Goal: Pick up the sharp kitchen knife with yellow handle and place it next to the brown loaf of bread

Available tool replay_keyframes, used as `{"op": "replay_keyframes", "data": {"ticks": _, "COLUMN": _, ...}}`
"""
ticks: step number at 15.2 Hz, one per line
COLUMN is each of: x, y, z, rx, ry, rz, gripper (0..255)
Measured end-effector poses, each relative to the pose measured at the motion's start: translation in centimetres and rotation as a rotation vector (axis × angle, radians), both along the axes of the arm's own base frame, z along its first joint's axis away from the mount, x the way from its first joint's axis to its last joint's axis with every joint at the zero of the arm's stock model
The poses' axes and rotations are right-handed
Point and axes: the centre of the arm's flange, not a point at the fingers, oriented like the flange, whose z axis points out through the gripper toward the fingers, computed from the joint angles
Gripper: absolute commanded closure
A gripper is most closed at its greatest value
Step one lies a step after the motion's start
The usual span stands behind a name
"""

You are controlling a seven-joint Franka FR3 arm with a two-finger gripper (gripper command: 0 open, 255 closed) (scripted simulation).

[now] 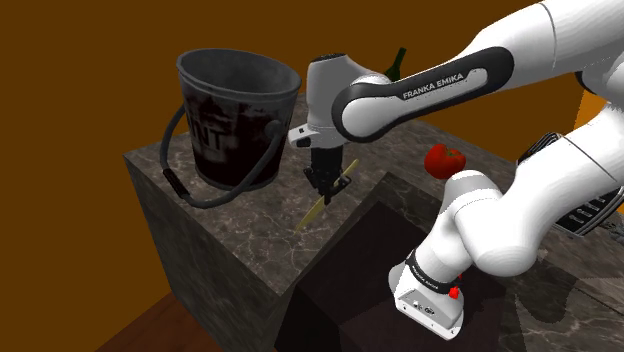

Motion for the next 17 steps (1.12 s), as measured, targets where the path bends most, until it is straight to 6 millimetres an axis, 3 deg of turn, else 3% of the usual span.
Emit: {"op": "replay_keyframes", "data": {"ticks": 17, "x": 0.0, "y": 0.1, "z": 8.9, "rx": 0.000, "ry": 0.000, "rz": 0.000, "gripper": 255}}
